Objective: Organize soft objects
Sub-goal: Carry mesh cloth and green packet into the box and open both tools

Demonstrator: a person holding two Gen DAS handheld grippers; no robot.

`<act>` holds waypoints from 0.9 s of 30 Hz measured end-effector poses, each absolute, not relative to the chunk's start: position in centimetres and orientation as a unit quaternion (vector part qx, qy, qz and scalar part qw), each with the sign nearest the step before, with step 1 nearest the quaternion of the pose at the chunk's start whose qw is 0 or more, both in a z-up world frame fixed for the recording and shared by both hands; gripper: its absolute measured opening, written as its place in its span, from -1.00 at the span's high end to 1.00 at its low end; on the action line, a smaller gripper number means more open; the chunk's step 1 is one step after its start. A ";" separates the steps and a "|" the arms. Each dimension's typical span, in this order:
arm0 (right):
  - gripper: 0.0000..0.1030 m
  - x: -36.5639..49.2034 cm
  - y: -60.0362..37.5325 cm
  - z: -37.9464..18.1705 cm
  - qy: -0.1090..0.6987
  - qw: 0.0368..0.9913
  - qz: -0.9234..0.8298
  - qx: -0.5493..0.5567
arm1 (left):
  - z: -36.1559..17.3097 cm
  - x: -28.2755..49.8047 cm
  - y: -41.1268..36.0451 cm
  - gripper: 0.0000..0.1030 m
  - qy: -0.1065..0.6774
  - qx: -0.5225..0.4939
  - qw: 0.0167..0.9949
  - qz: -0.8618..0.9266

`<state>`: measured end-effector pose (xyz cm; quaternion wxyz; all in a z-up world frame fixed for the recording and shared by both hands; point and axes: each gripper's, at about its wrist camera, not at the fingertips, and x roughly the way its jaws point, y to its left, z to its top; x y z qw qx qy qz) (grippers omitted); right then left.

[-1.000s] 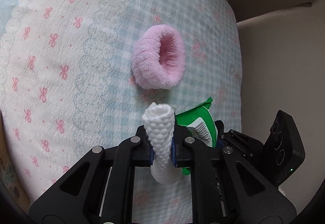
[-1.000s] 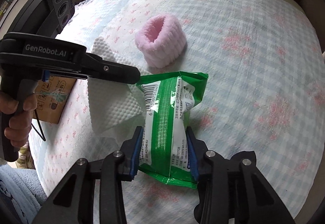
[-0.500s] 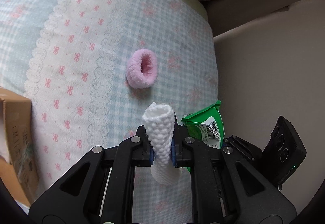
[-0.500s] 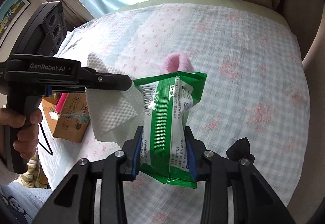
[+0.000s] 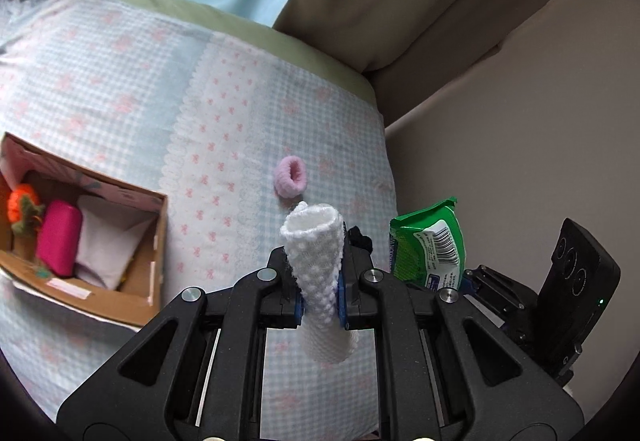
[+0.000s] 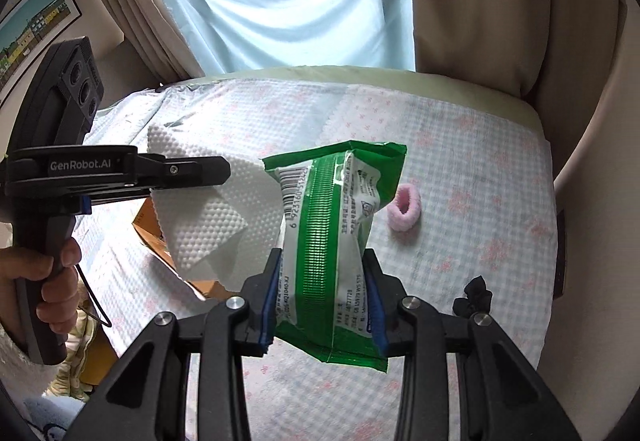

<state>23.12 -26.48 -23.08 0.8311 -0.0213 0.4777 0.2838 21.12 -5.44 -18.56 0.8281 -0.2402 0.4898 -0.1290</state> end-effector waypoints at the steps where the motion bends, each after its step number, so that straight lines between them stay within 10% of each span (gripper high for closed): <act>1: 0.34 22.6 -25.6 -22.4 0.475 0.832 0.286 -0.024 | -17.8 20.3 -4.5 0.81 0.487 -0.234 0.833 -0.124; 27: 0.34 18.3 -0.1 -24.5 0.538 0.809 0.235 0.015 | -22.6 16.9 19.9 0.81 0.554 -0.061 0.828 -0.052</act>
